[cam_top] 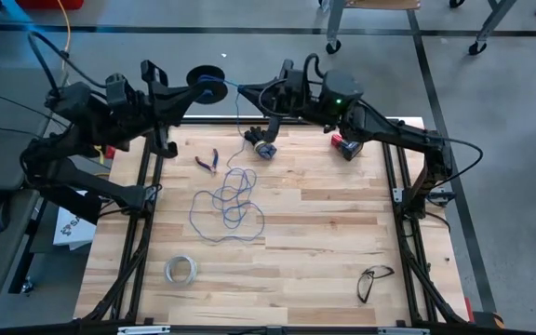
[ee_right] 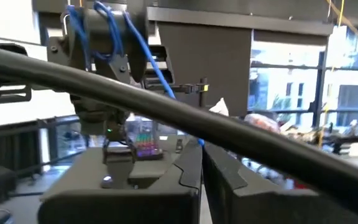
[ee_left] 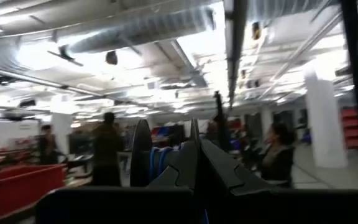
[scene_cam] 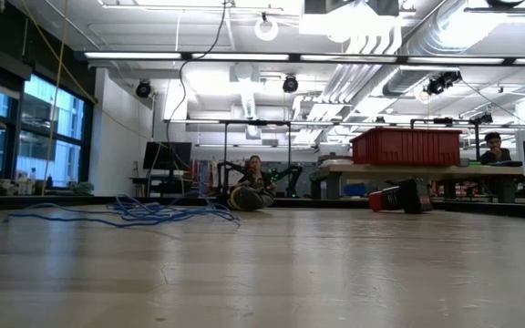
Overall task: Coil cords
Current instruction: Coil the blue wire onto the black spool
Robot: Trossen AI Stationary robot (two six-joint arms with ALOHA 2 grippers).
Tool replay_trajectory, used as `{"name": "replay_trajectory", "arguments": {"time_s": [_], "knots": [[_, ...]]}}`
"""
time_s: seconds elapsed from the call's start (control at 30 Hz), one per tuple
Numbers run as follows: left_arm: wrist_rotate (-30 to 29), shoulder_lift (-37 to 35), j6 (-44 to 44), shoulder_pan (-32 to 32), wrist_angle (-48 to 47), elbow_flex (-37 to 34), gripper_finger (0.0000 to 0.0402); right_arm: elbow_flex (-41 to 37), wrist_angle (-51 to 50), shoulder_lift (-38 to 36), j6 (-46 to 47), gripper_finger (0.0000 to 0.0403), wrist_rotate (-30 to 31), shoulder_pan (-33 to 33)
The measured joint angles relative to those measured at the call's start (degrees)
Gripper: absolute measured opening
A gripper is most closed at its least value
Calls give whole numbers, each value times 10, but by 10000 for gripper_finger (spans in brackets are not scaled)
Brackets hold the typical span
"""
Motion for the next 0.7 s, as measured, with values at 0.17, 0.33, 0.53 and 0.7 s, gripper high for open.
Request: {"name": "replay_trajectory", "arguments": {"time_s": [0.17,0.33,0.53,0.7], "knots": [[10,1,-23,0,24,0,0,0,-16,0,55,22,-15,0],[45,10,-32,4,54,1,0,0,-46,0,77,74,-20,0],[49,24,-38,14,54,1,0,0,-69,0,97,110,-47,0],[48,22,-63,28,50,1,0,-1,-151,-18,55,114,-70,-2]]}}
